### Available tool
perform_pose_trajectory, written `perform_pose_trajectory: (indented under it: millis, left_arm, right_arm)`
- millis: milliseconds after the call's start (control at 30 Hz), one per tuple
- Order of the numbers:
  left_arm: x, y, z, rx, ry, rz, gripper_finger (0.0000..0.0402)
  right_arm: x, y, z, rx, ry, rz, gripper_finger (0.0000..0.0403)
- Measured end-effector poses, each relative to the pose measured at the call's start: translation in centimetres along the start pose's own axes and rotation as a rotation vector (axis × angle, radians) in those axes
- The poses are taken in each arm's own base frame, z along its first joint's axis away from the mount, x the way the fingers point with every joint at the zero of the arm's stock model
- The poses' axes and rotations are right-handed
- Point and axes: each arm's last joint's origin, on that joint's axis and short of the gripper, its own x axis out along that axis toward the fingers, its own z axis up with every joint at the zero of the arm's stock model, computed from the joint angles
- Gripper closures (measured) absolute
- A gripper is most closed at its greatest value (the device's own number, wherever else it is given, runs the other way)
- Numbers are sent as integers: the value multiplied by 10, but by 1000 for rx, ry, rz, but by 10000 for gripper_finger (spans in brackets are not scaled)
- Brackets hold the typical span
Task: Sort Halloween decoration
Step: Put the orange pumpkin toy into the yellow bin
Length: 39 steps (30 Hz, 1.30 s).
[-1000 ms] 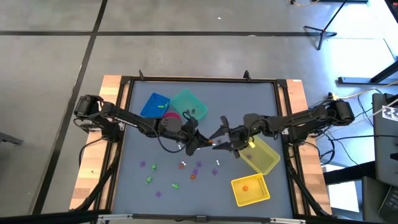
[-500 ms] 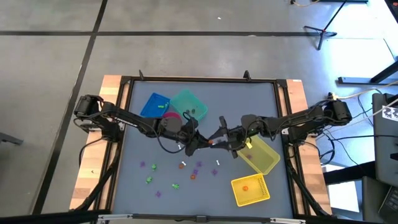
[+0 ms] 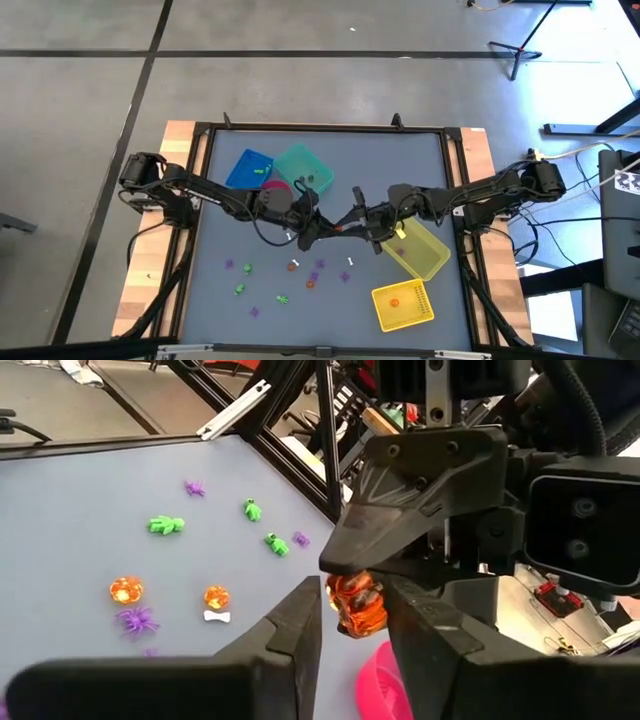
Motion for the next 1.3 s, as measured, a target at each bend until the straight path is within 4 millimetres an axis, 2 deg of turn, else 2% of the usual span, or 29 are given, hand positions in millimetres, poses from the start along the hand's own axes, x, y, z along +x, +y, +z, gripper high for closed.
perform_pose_trajectory:
  millis: [1100,1200,1300]
  left_arm:
    - [0,0,0,0,-1,1,314]
    - [0,0,0,0,-1,1,314]
    - [0,0,0,0,1,1,314]
  right_arm:
    - [0,-1,1,-16,-6,-5,292]
    - [0,0,0,-15,-3,-3,303]
    - [0,0,0,-15,-2,-1,331]
